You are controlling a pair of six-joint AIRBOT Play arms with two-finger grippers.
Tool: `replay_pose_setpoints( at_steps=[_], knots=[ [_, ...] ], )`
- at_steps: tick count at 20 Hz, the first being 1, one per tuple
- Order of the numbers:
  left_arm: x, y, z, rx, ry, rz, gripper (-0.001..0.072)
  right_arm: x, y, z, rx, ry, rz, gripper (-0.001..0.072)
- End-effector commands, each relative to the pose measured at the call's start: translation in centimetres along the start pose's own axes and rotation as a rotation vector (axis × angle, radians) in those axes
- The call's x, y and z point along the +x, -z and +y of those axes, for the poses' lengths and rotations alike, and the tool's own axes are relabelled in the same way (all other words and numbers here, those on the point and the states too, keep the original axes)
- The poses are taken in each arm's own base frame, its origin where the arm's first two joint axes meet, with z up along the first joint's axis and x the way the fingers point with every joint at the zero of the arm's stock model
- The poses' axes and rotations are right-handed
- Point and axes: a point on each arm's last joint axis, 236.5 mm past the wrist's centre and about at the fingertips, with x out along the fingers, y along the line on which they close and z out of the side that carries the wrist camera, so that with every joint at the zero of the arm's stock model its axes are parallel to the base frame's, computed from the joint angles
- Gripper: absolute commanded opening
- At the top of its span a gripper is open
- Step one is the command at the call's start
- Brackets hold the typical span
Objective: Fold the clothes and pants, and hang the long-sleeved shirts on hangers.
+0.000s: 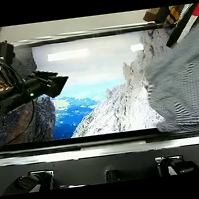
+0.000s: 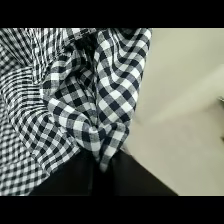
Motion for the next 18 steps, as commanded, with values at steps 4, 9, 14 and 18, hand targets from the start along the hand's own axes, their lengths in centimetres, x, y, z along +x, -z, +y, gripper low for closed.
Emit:
replay_pose_setpoints(
  at_steps=[4, 9, 14, 18],
  knots=[
    [0.0, 0.2, -0.1, -0.048, 0.004, 0.008, 0.0548, 0.1, -2.3, -3.6, 0.204, 0.166, -0.101, 0.0026],
    [0.0, 0.6, -0.3, -0.048, 0.011, 0.026, 0.0548, 0.9, -3.7, -6.2, 0.524, 0.348, -0.175, 0.0025],
    [0.0, 1.1, -0.5, -0.048, 0.020, 0.048, 0.0548, 3.3, -4.6, -11.0, 0.685, 0.489, -0.225, 0.0025],
    [0.0, 1.1, -0.5, -0.049, 0.020, 0.049, 0.0548, 2.2, -7.8, -16.3, 0.700, 0.573, -0.368, 0.0025]
  ],
)
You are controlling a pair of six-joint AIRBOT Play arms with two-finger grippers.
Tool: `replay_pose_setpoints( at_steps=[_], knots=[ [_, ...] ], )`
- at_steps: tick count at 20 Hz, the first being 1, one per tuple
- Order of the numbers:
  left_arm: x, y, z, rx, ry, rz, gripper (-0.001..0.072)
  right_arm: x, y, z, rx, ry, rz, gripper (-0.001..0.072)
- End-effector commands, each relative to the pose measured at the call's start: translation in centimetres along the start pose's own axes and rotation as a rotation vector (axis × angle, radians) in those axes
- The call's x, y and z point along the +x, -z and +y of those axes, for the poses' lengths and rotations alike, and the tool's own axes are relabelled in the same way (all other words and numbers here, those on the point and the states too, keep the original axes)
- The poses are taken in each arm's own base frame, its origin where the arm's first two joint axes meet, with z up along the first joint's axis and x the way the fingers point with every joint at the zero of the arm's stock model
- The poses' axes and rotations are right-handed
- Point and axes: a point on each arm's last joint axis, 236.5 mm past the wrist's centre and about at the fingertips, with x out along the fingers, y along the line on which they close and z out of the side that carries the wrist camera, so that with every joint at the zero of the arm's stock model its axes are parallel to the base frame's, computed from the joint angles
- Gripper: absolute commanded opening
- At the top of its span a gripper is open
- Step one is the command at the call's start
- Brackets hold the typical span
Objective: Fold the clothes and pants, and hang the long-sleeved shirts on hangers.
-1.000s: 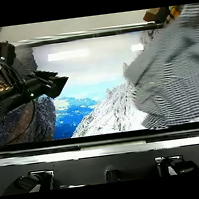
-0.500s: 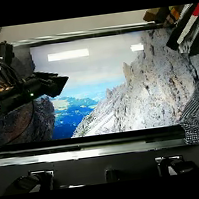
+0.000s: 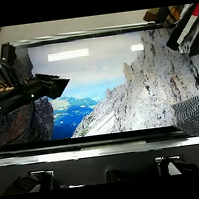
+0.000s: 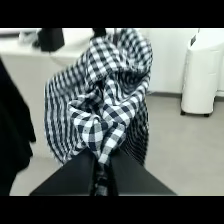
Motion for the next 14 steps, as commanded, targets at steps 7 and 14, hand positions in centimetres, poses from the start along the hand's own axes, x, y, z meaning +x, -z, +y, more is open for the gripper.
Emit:
replay_pose_setpoints(
  at_steps=[7, 14],
  knots=[
    [0.0, 0.1, -0.1, -0.001, 0.002, 0.005, 0.0547, 1.6, -8.9, -0.6, 0.009, -0.007, -0.263, 0.0024],
    [0.0, 0.1, -0.1, -0.001, 0.002, 0.005, 0.0547, 4.3, -9.3, -2.8, 0.000, 0.101, -0.301, 0.0024]
  ],
)
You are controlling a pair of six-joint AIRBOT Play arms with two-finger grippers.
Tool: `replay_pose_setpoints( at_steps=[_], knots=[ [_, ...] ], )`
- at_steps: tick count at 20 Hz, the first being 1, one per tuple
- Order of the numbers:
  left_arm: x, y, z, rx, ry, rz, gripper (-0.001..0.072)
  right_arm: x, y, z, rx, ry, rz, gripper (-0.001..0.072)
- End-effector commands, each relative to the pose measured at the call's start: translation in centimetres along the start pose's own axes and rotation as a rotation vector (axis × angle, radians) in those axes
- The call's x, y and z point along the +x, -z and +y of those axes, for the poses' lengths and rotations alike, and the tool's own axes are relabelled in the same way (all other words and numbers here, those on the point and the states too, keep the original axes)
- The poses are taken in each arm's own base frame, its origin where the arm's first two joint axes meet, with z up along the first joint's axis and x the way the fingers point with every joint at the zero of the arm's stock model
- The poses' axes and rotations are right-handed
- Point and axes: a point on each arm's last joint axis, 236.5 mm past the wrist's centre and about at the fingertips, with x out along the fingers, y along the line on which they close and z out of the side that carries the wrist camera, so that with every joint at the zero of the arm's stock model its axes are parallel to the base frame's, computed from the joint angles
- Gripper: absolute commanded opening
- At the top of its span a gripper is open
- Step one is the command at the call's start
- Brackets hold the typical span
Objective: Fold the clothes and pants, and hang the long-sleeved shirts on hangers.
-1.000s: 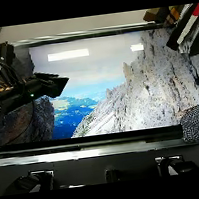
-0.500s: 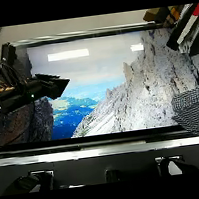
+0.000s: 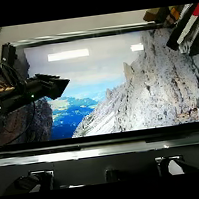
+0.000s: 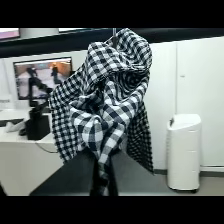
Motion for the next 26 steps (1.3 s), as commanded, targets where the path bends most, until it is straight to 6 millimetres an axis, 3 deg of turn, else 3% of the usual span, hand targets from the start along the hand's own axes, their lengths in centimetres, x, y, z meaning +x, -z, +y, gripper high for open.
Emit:
replay_pose_setpoints(
  at_steps=[1, 8, 13, 18, 19, 21, 22, 24, 26],
  knots=[
    [0.0, 0.0, 0.0, 0.000, 0.000, 0.000, 0.0547, 2.0, 0.6, -2.2, 0.041, 0.055, -0.005, 0.0024],
    [0.0, 0.0, 0.0, -0.029, 0.000, 0.000, 0.0547, 5.5, 2.6, -6.8, 0.154, 0.119, 0.018, 0.0025],
    [0.0, 0.0, 0.0, -0.073, 0.000, 0.000, 0.0547, 6.9, 5.2, -6.8, 0.180, 0.121, 0.080, 0.0026],
    [0.0, 0.0, 0.0, -0.108, 0.000, 0.000, 0.0547, 6.9, 6.5, -6.5, 0.178, 0.113, 0.134, 0.0036],
    [0.0, 0.0, 0.0, -0.108, 0.000, 0.000, 0.0547, 6.6, 6.7, -6.6, 0.195, 0.117, 0.150, 0.0138],
    [0.0, 0.0, 0.0, -0.119, -0.001, -0.002, 0.0548, 5.7, 6.5, -7.5, 0.213, 0.146, 0.171, 0.0447],
    [0.0, -0.1, 0.1, -0.133, -0.004, -0.005, 0.0547, 5.1, 5.9, -8.0, 0.214, 0.153, 0.168, 0.0517],
    [-0.1, -0.2, 0.1, -0.156, -0.003, -0.008, 0.0547, 3.3, 3.2, -8.8, 0.189, 0.145, 0.123, 0.0555],
    [-0.2, -0.3, 0.0, -0.173, -0.002, -0.011, 0.0547, 0.5, -1.2, -9.8, 0.206, 0.122, 0.033, 0.0555]
  ],
)
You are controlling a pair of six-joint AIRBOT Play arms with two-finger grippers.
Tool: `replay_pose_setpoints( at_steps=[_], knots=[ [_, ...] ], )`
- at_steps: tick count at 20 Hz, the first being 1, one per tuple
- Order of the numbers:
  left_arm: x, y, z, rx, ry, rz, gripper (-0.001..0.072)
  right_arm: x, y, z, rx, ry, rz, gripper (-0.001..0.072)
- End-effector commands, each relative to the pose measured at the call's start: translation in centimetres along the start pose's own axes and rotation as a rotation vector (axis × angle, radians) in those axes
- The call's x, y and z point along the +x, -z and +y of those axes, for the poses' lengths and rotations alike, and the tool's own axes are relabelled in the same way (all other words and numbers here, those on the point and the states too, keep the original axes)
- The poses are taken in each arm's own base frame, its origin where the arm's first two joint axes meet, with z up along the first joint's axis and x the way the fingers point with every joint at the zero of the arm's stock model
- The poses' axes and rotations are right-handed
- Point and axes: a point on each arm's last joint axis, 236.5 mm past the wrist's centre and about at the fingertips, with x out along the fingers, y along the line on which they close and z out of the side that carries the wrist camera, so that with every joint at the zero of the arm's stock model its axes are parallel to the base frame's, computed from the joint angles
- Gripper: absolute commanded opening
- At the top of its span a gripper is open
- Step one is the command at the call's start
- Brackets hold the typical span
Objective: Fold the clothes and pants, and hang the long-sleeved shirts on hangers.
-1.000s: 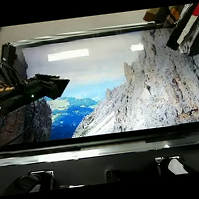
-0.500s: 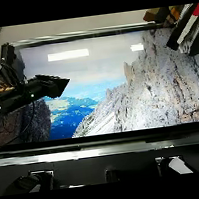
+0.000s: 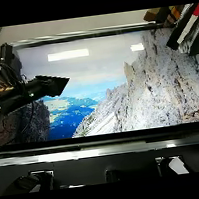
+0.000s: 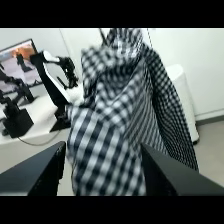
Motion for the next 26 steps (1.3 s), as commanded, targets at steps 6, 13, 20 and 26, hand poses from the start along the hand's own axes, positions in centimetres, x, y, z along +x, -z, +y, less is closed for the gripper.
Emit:
replay_pose_setpoints(
  at_steps=[6, 13, 20, 26],
  knots=[
    [-0.5, -0.4, -0.1, -0.086, -0.004, -0.016, 0.0519, -8.7, -6.9, 5.0, 0.262, -0.367, -0.052, 0.0527],
    [-1.5, -0.8, -0.3, -0.100, -0.014, -0.031, 0.0389, -22.6, 12.8, 26.3, 0.157, -1.294, 0.754, 0.0427],
    [-6.0, 1.4, 4.5, 0.023, -0.279, 0.061, 0.0204, -42.7, 32.3, 24.0, -0.722, -1.575, 1.137, 0.0233],
    [-9.8, 4.0, 9.0, 0.145, -0.500, 0.205, 0.0017, -52.6, 40.2, 12.9, -1.101, -1.687, 1.424, 0.0029]
  ],
)
